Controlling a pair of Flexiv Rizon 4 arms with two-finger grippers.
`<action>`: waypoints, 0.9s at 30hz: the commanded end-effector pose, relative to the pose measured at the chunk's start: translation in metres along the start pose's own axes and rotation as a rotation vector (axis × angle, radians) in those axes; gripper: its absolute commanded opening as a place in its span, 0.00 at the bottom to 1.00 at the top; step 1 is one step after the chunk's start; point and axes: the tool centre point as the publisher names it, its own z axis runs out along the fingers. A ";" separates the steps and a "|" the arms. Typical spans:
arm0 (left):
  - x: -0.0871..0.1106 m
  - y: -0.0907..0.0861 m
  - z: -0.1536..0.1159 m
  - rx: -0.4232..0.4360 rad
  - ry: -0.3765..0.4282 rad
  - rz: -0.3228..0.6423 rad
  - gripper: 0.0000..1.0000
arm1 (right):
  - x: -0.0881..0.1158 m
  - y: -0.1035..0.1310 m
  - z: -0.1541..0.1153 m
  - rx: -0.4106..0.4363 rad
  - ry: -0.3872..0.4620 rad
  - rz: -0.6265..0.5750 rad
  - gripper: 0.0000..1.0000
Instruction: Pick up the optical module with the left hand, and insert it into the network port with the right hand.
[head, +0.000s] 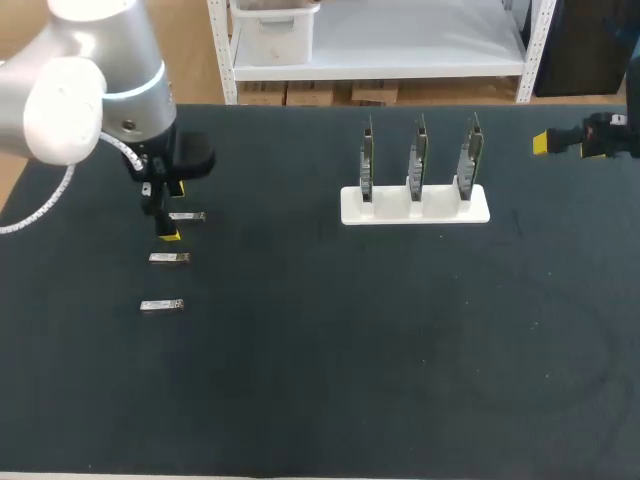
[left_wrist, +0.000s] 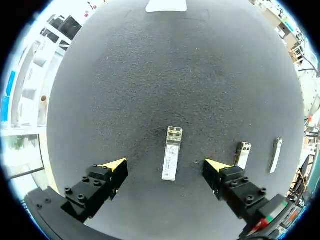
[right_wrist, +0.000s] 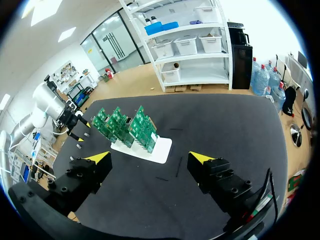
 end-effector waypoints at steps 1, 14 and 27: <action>-0.001 0.005 0.005 0.008 0.012 -0.004 0.49 | 0.000 0.001 0.000 0.003 -0.001 0.001 1.00; -0.001 0.004 0.009 0.016 0.018 -0.015 0.00 | 0.000 0.001 0.000 0.003 -0.001 0.001 1.00; -0.016 0.003 -0.035 -0.007 -0.159 -0.091 0.00 | 0.000 0.001 0.000 0.003 -0.001 0.001 1.00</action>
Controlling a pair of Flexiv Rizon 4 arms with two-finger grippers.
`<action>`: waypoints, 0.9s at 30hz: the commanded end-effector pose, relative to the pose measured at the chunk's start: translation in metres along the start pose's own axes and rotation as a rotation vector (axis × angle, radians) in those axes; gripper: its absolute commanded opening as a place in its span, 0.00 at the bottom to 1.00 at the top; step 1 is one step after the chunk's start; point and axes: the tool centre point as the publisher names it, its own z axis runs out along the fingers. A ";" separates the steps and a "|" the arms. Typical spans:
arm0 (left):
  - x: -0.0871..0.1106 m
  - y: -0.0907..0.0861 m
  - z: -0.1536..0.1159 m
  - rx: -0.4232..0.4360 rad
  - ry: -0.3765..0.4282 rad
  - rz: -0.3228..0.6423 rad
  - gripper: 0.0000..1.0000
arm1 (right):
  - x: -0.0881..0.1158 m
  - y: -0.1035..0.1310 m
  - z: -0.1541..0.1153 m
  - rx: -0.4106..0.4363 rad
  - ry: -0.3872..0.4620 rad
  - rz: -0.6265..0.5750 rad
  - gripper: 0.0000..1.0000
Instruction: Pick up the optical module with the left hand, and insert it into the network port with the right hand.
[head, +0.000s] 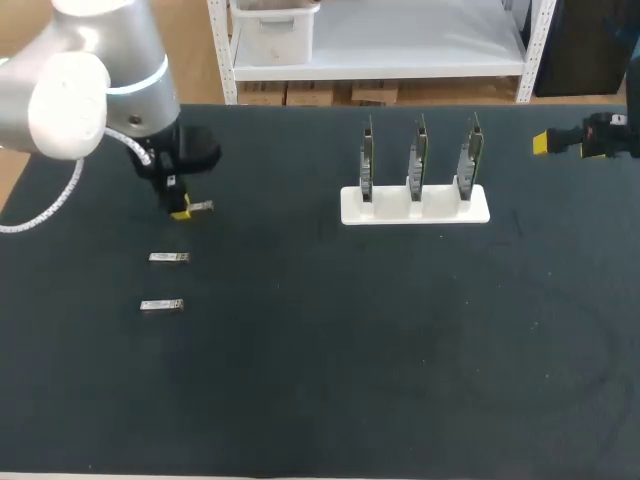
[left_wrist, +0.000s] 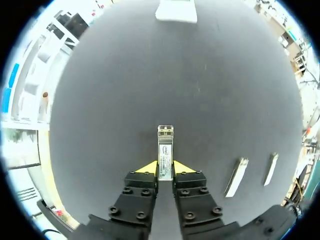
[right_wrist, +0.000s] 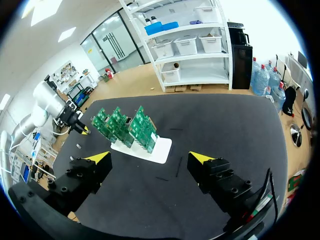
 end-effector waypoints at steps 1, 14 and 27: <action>0.002 -0.005 -0.031 -0.009 -0.110 -0.038 0.00 | 0.000 0.001 0.000 0.003 -0.001 0.000 1.00; -0.009 0.036 -0.129 -0.101 -0.532 -0.466 0.00 | 0.000 0.001 0.000 0.003 -0.001 0.000 1.00; -0.043 0.057 -0.202 -0.115 -0.959 -0.678 0.00 | 0.000 0.001 0.000 0.003 -0.001 0.000 1.00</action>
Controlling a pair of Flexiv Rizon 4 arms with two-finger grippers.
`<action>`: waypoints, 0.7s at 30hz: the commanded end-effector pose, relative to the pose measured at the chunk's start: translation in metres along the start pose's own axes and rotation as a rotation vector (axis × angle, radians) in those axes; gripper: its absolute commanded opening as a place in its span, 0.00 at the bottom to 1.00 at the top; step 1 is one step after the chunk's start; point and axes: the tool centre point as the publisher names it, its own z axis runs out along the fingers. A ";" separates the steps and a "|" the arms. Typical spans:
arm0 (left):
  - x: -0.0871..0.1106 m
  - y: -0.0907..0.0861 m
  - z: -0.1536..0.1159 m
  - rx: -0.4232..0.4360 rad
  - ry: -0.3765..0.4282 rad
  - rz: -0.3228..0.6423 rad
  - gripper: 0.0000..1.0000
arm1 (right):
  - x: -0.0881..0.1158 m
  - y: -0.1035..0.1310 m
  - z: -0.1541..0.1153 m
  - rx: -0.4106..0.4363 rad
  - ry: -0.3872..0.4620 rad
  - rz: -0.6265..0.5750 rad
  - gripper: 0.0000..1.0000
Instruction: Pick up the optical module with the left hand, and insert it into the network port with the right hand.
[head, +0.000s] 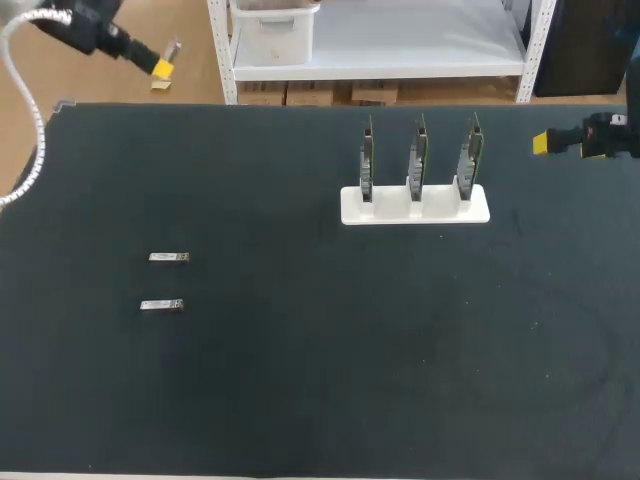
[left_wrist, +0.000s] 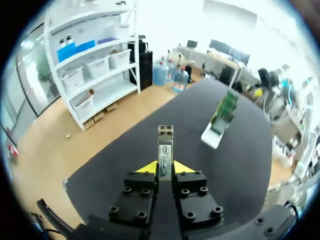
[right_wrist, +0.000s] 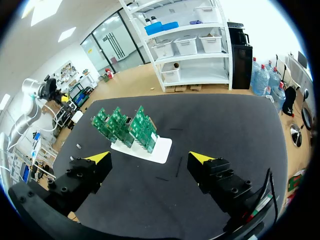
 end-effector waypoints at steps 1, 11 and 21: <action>-0.006 -0.015 -0.003 0.030 -0.344 -0.112 0.00 | 0.000 0.001 0.000 0.003 -0.001 0.001 1.00; -0.052 -0.051 0.007 0.150 -0.437 0.114 0.00 | 0.000 0.001 0.000 0.003 -0.001 0.001 1.00; -0.086 -0.095 0.020 0.262 -0.515 0.331 0.00 | 0.000 0.001 0.000 0.003 -0.001 0.001 1.00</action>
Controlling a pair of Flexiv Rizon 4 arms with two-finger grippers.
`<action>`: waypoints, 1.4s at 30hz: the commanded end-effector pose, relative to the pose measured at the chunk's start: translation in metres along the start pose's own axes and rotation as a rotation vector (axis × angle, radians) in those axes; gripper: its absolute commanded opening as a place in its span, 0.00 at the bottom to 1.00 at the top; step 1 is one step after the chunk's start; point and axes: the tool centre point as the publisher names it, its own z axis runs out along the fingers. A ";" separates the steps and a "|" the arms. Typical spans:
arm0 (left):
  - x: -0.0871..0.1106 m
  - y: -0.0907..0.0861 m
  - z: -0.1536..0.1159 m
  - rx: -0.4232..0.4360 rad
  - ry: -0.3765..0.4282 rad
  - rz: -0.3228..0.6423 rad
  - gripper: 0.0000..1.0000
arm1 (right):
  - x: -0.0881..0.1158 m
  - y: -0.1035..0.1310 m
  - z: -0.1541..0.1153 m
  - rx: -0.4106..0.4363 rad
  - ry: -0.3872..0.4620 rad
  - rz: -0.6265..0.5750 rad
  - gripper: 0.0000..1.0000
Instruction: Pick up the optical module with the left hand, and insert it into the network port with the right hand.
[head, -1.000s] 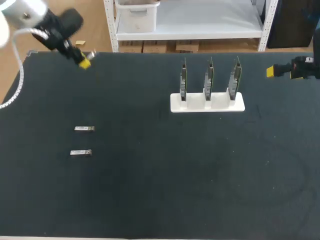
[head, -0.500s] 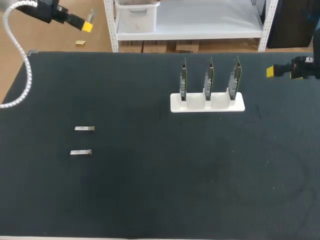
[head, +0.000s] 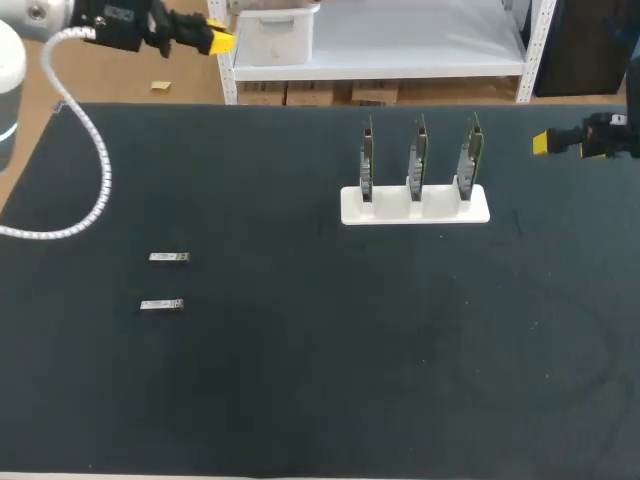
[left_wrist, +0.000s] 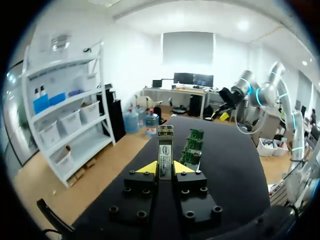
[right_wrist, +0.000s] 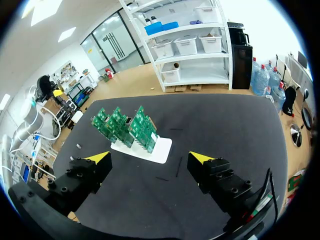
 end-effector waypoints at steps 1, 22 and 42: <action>-0.007 -0.002 0.017 0.049 -0.138 0.039 0.00 | 0.000 0.001 0.000 0.003 -0.001 0.001 1.00; -0.027 -0.050 0.092 0.274 -0.203 0.093 0.00 | 0.000 0.001 0.000 0.003 -0.001 0.001 1.00; -0.031 -0.078 0.154 0.305 -0.259 0.041 0.00 | 0.000 0.001 0.000 0.003 -0.001 0.001 1.00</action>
